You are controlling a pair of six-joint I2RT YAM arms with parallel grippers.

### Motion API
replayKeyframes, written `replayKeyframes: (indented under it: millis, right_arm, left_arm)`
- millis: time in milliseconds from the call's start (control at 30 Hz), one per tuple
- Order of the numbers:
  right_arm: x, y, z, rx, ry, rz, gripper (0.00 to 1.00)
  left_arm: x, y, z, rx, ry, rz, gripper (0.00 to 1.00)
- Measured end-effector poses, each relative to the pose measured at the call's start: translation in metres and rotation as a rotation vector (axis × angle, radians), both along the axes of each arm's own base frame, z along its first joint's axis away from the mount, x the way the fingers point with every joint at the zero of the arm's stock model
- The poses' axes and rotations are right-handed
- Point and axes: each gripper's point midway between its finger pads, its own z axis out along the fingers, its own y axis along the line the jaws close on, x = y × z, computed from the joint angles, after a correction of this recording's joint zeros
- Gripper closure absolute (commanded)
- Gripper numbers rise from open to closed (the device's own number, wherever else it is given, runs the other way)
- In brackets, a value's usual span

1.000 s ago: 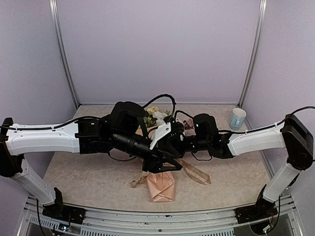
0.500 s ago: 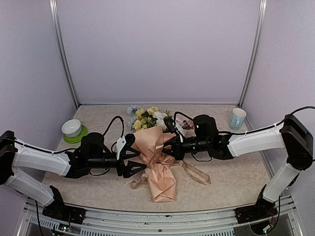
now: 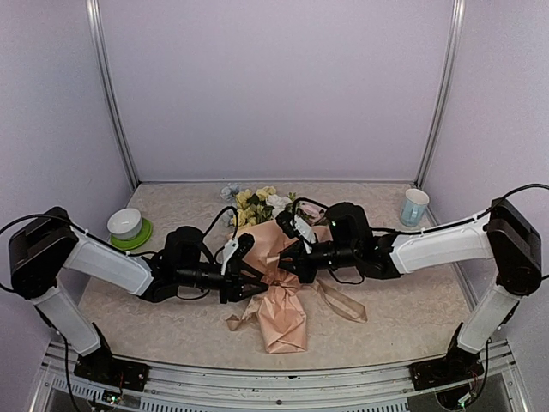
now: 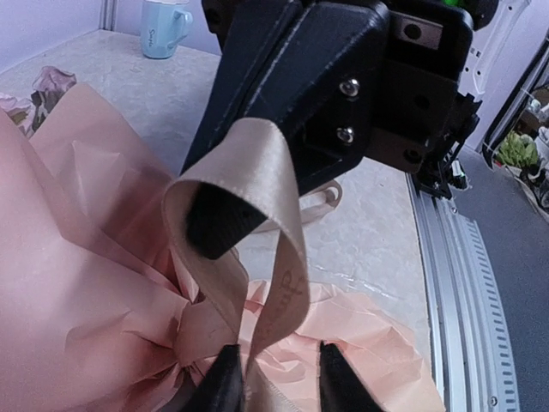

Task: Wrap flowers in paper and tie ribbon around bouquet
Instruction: Cross the half-tied ribbon over the folded bouquet.

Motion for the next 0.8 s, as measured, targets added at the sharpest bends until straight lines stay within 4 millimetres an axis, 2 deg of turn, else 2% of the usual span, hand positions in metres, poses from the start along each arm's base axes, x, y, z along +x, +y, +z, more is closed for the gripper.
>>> replayKeyframes:
  millis: [33, 67, 467, 733, 767, 800]
  right_arm:
    - [0.000, 0.000, -0.001, -0.003, -0.004, 0.002, 1.00]
    - [0.000, 0.000, -0.001, -0.006, -0.007, 0.004, 1.00]
    - [0.003, -0.001, -0.003, -0.017, -0.022, -0.007, 1.00]
    - [-0.001, 0.000, -0.005, -0.028, -0.046, 0.012, 1.00]
    - [-0.002, 0.001, -0.004, -0.029, -0.055, 0.018, 1.00]
    - [-0.003, 0.002, -0.004, -0.027, -0.071, 0.026, 1.00]
  left_arm:
    - [0.000, -0.001, -0.001, 0.001, 0.010, -0.003, 0.95]
    - [0.000, -0.001, -0.002, 0.003, 0.016, -0.005, 1.00]
    - [-0.006, -0.001, -0.013, 0.018, 0.088, -0.022, 1.00]
    - [0.003, 0.006, -0.040, 0.117, 0.084, 0.031, 1.00]
    - [0.004, 0.005, -0.041, 0.121, 0.082, 0.030, 0.98]
    - [0.005, 0.004, -0.041, 0.125, 0.081, 0.027, 0.83]
